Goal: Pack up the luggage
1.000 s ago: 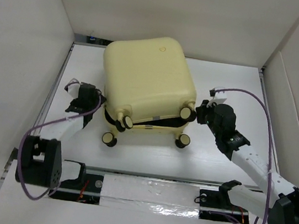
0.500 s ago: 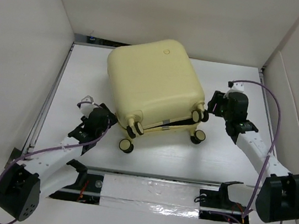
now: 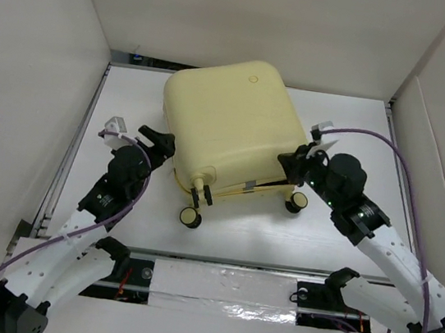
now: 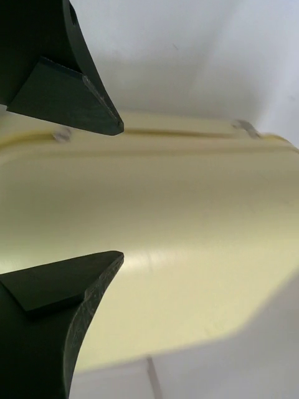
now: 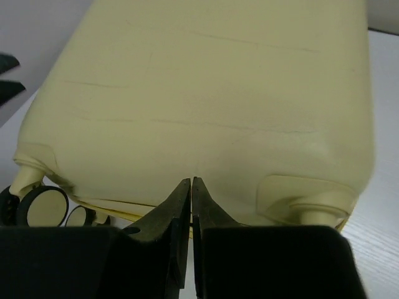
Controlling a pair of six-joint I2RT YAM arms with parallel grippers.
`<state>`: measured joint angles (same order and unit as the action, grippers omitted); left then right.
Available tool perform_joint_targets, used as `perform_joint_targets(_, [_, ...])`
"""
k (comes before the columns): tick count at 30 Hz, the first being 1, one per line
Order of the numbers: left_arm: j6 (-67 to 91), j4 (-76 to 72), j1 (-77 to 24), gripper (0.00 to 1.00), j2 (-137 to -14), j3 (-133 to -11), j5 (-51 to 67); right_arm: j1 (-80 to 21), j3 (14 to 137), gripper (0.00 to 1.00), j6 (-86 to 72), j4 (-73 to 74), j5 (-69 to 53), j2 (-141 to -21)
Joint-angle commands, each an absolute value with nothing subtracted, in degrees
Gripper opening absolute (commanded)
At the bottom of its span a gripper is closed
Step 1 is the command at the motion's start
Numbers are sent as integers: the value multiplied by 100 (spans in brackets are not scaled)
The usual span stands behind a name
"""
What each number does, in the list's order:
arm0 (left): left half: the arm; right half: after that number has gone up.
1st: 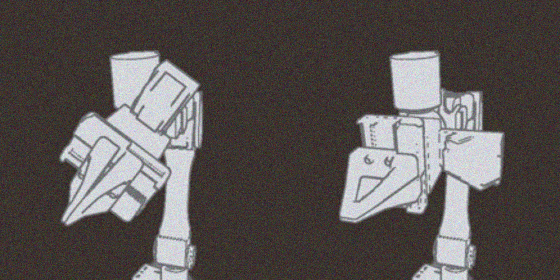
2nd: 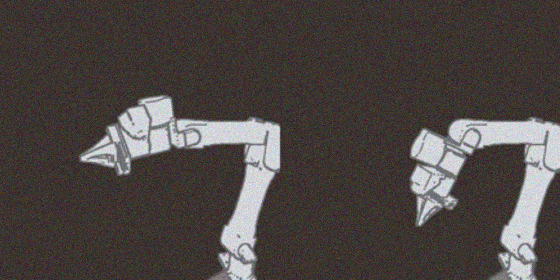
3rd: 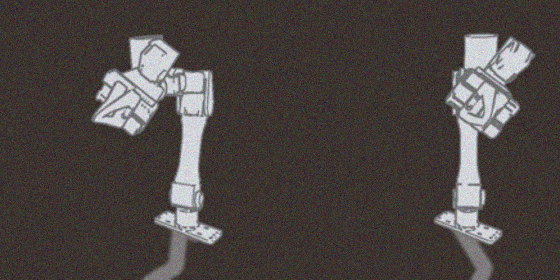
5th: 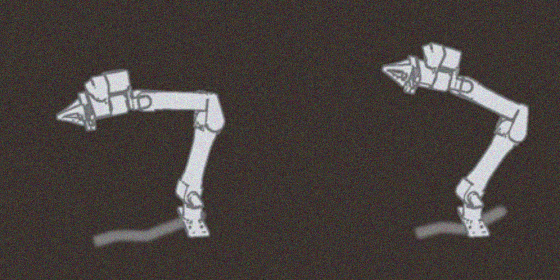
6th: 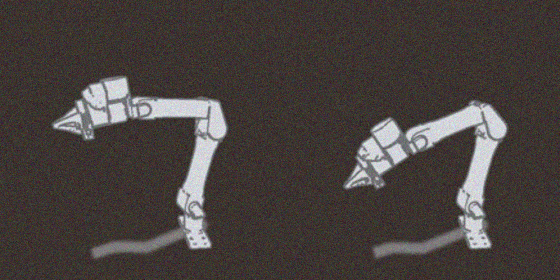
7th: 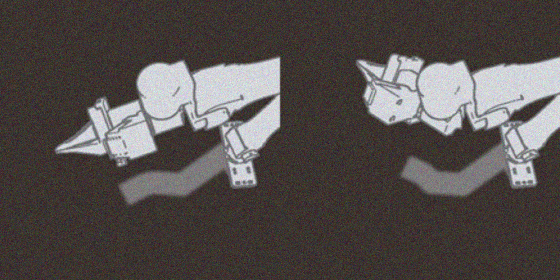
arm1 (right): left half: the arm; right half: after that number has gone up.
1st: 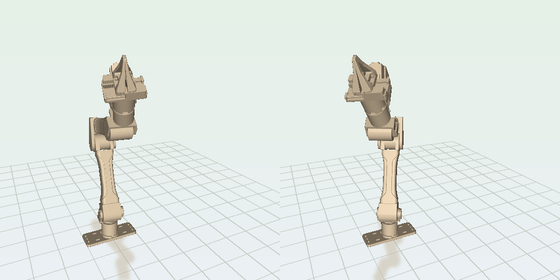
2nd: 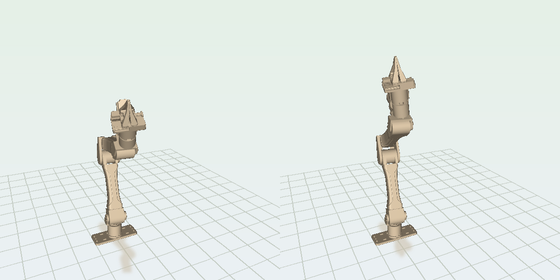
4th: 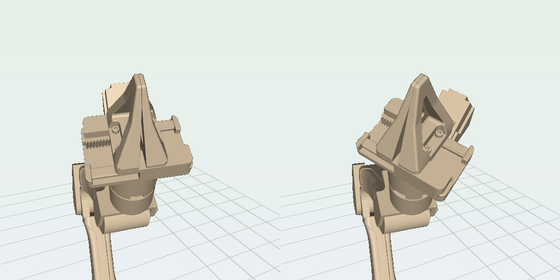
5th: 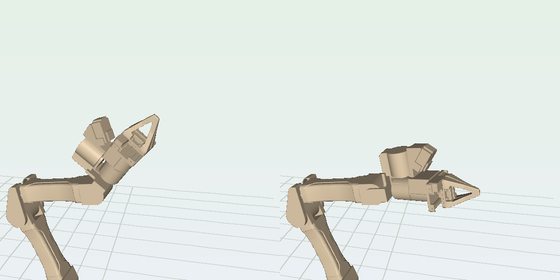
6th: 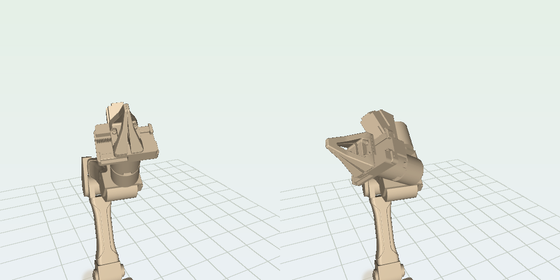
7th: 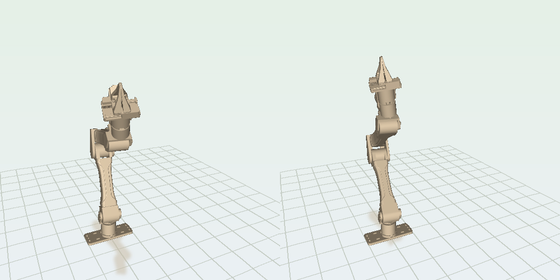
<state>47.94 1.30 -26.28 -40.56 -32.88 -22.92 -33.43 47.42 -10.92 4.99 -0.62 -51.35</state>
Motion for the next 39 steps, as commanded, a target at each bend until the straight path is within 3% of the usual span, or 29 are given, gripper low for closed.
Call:
perform_joint_targets(1, [4930, -930, -2392, 73, -4672, -3883, -2181, -3630, 5413, 13, -800, 571, 1018, -5536])
perform_joint_targets(4, [5123, -1580, -1733, 74, -5672, -4533, -1480, -3060, 5956, 18, -791, 755, 985, -6265])
perform_joint_targets(7, [5046, -1749, -1021, 75, -7033, -5849, -722, -2497, 5855, 14, -1036, 923, 1010, -6355])
perform_joint_targets(15, [3350, 1114, -168, 77, -11159, -11707, -195, -2109, 4168, 14, -1564, 606, 731, -4879])
perform_joint_targets(18, [3086, 1555, 149, 75, -12399, -12993, 780, -2232, 3536, 15, -1880, 633, 554, -4413])
perform_joint_targets(22, [2708, 1329, 202, 74, -13191, -13307, 1580, -2232, 3138, 14, -2083, 1089, 957, -4096])
perform_joint_targets(26, [2716, 564, 202, 75, -13561, -13332, 2381, -2232, 2945, 13, -2153, 1310, 616, -3929])
perform_joint_targets(32, [2812, 133, 88, 78, -14229, -13878, 3321, -2575, 2724, 15, -2285, 853, 202, -4613])
perform_joint_targets(39, [2926, -421, -18, 79, -14563, -13843, 4332, -2760, 2618, 15, -2338, 473, 658, -4755])
